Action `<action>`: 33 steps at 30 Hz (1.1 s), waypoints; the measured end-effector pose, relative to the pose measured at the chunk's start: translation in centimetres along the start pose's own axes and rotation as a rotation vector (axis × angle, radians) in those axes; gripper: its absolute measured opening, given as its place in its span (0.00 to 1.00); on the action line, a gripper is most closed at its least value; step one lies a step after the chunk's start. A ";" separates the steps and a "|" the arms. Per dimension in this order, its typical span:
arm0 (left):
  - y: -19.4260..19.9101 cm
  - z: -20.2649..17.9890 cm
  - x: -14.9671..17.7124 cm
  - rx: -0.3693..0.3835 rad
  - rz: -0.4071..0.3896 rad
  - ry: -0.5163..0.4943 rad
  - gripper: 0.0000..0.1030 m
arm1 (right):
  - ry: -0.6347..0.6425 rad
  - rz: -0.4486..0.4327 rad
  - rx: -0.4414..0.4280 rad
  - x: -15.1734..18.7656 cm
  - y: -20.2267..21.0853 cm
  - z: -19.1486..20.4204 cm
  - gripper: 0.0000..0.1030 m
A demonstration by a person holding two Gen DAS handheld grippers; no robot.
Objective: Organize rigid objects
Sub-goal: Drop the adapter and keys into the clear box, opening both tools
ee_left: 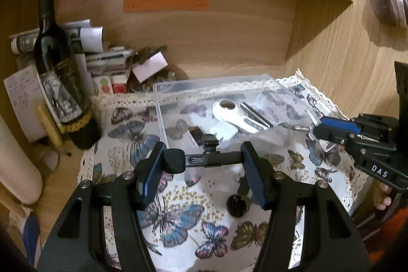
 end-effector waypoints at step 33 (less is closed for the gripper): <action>-8.7 -0.2 -1.4 -0.055 0.117 -0.054 0.59 | -0.070 0.153 0.008 -0.5 -9.6 -5.5 0.13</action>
Point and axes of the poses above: each gripper's, at about its wrist camera, not at the fingertips, and y roughly against the way its jaws point, z to its left, x to its underside, the point moved 6 cm from there along -y, roughly the way its jaws point, and after that the axes turned 10 degrees about y, right-handed, at the moved point
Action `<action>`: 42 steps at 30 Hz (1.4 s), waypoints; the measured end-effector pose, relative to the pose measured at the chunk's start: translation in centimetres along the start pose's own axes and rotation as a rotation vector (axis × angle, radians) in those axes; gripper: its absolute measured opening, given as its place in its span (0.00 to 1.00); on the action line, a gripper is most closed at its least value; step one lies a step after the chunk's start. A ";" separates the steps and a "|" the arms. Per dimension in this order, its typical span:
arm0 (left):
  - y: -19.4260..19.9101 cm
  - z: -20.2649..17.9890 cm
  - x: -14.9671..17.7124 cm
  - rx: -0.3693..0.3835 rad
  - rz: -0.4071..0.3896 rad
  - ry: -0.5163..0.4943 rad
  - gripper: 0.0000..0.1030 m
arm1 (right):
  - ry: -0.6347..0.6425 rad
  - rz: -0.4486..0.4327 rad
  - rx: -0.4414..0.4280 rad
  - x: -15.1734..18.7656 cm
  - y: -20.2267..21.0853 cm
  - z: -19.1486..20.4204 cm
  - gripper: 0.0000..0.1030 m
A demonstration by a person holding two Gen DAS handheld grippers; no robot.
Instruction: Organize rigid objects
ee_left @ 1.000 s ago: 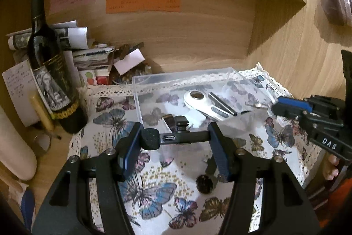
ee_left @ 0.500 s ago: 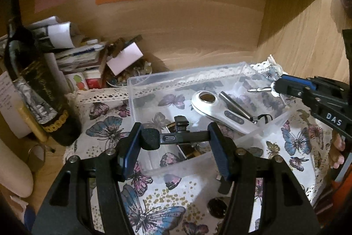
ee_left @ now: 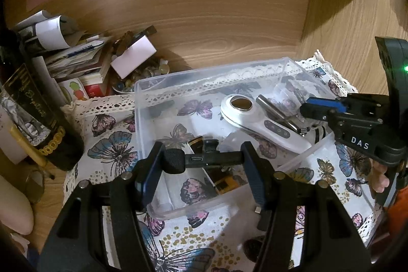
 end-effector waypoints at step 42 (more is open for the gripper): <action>0.2 -2.8 9.0 0.080 0.221 -0.050 0.60 | 0.050 -0.064 -0.017 4.0 6.9 3.3 0.69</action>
Point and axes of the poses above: each gripper's, at about its wrist camera, not at the fingertips, and y roughly against the way its jaws point, z to its left, x to its underside, the point moved 6 cm from there along -y, roughly the way its jaws point, and after that the axes turned 10 degrees about y, right-handed, at the moved point
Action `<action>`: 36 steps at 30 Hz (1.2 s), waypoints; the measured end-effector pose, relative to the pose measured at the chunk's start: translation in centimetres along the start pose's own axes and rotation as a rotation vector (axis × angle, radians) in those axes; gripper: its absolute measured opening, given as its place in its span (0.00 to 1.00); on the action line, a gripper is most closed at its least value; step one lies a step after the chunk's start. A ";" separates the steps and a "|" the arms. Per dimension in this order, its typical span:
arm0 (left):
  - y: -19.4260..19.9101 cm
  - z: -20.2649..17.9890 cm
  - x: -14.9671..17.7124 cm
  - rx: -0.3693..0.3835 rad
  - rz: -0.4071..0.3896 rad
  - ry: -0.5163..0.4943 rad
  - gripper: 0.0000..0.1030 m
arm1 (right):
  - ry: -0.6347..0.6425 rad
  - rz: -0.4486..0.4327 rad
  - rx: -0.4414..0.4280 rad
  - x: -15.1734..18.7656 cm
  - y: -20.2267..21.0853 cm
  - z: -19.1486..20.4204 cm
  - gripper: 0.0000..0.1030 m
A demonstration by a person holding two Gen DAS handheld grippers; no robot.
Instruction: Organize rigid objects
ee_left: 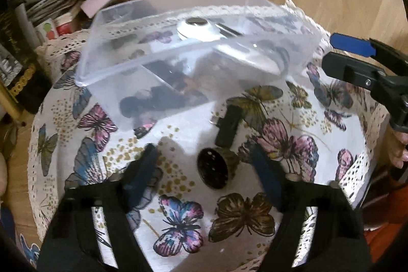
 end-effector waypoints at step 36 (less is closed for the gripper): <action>3.7 5.0 1.0 0.048 -0.059 0.107 0.53 | 0.112 0.145 -0.172 0.1 -6.5 7.7 0.41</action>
Point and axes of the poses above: each gripper's, at about its wrist camera, not at the fingertips, and y roughly against the way its jaws point, z to its left, x to its underside, the point moved 6 cm from there along -y, roughly the way its jaws point, and after that the axes turned 10 degrees about y, right-handed, at the moved point
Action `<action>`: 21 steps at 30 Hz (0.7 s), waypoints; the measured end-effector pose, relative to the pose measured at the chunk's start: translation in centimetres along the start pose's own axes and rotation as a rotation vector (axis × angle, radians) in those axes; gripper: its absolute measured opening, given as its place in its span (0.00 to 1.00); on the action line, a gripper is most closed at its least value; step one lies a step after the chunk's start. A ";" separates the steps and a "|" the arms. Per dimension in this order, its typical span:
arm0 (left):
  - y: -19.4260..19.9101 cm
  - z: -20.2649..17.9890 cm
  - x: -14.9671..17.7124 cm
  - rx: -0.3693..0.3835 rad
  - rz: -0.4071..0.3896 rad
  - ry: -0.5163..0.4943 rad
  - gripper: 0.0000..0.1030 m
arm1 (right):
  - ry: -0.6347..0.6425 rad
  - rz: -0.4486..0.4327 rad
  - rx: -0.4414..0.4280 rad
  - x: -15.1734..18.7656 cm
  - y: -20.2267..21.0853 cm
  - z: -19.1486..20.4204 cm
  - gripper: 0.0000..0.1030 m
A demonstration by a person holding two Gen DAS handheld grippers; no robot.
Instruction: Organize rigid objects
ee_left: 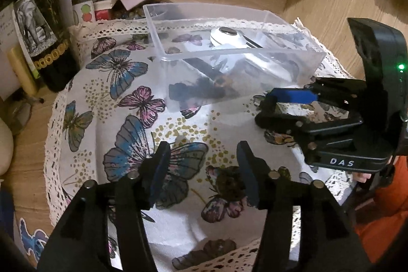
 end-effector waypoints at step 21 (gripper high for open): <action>-1.1 -3.0 2.4 -0.022 0.067 -0.067 0.29 | -0.092 -0.154 0.076 0.9 6.8 -3.1 0.41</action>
Point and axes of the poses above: each gripper's, at about its wrist camera, not at the fingertips, and y roughly against the way its jaws point, z to its left, x to its underside, the point moved 6 cm from there along -y, roughly the way its jaws point, and after that the axes turned 10 degrees about y, right-handed, at the moved point
